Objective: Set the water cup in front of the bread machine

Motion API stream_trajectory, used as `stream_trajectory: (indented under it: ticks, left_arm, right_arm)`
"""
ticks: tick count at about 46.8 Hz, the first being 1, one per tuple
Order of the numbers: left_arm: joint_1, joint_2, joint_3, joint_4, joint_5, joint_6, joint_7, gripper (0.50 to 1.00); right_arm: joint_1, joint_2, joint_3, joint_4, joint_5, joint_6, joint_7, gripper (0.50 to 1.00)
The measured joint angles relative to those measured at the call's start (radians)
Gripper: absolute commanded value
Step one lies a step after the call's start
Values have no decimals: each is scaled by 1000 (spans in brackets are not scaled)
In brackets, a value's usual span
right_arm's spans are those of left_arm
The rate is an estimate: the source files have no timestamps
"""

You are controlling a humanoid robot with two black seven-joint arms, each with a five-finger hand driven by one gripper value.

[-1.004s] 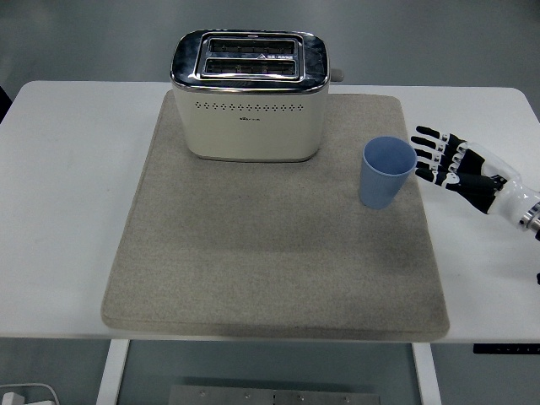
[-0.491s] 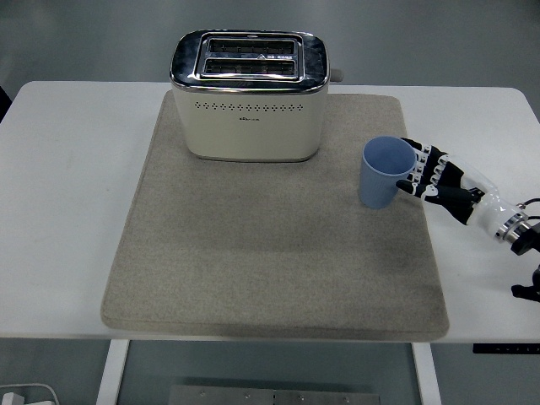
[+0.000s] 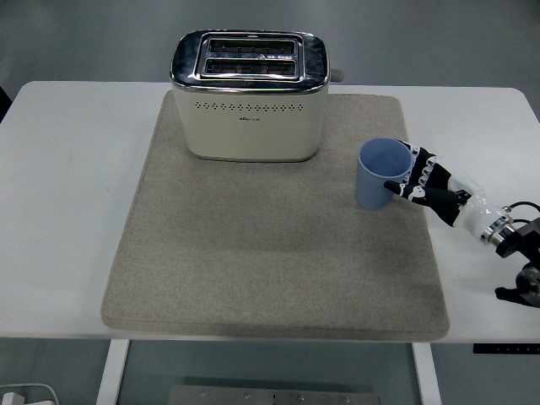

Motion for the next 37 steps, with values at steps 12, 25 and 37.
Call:
stream_trajectory:
  ticks: [12,25,37]
  left_arm:
    - [0,0,0,0,0,0,0,1000]
    - [0,0,0,0,0,1,0,1000]
    - [0,0,0,0,0,0,0,1000]
  right_arm:
    - [0,16,0,0,-3,-5,0,924]
    - [1,28,1,0,-10,-10,0,924]
    - [5,38,0,0,-15,-9,0,924]
